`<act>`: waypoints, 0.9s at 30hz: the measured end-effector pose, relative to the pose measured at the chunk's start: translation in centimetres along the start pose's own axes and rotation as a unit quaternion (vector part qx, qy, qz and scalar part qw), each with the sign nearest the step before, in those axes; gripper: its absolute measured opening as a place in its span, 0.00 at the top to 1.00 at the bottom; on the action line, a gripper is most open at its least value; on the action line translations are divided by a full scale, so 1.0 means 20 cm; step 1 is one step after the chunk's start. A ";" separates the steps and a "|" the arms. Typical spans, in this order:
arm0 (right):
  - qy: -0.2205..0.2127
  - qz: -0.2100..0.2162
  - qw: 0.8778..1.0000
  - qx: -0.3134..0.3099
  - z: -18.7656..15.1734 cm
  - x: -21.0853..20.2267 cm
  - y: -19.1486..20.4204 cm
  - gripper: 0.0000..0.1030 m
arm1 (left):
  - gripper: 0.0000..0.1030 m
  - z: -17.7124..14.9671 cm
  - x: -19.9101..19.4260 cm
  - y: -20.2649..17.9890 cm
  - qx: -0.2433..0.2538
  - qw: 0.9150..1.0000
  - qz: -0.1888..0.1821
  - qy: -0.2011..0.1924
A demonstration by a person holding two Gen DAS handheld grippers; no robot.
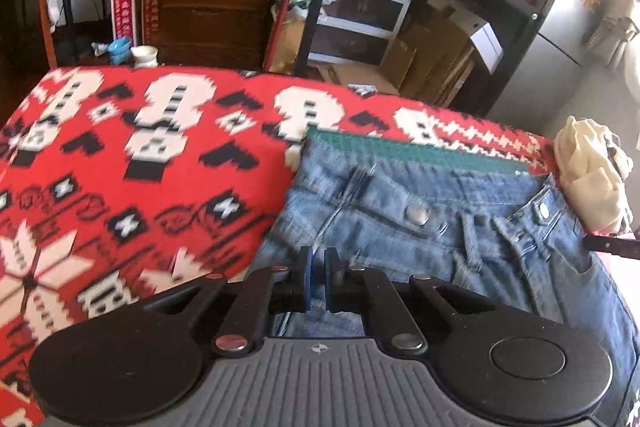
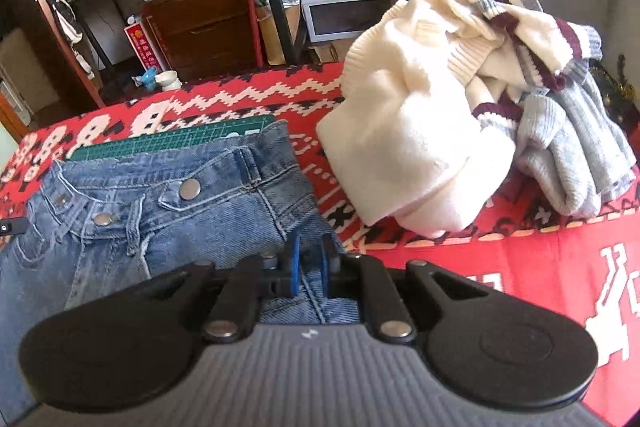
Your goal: Fold clothes
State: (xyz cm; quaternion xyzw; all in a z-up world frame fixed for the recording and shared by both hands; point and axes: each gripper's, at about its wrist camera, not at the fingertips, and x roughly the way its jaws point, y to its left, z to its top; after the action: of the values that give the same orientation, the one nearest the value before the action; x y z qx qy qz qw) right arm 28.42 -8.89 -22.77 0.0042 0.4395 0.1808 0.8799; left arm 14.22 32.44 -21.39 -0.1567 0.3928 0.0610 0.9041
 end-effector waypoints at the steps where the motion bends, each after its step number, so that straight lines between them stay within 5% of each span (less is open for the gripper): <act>1: 0.001 -0.001 1.000 0.000 -0.01 -0.01 -0.01 0.90 | 0.92 -0.01 -0.01 0.02 -0.005 1.000 0.000 -0.002; 27: 0.036 -0.010 0.999 0.019 -0.53 -0.55 -0.22 0.90 | 0.88 -0.44 -0.46 0.25 -0.057 0.998 0.033 0.011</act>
State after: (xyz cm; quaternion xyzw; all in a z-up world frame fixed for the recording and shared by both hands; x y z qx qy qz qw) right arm 15.56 -18.18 -21.61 0.0098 0.4740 0.1634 0.8652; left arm 0.65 34.42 -21.42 -0.1954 0.4034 0.1117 0.8869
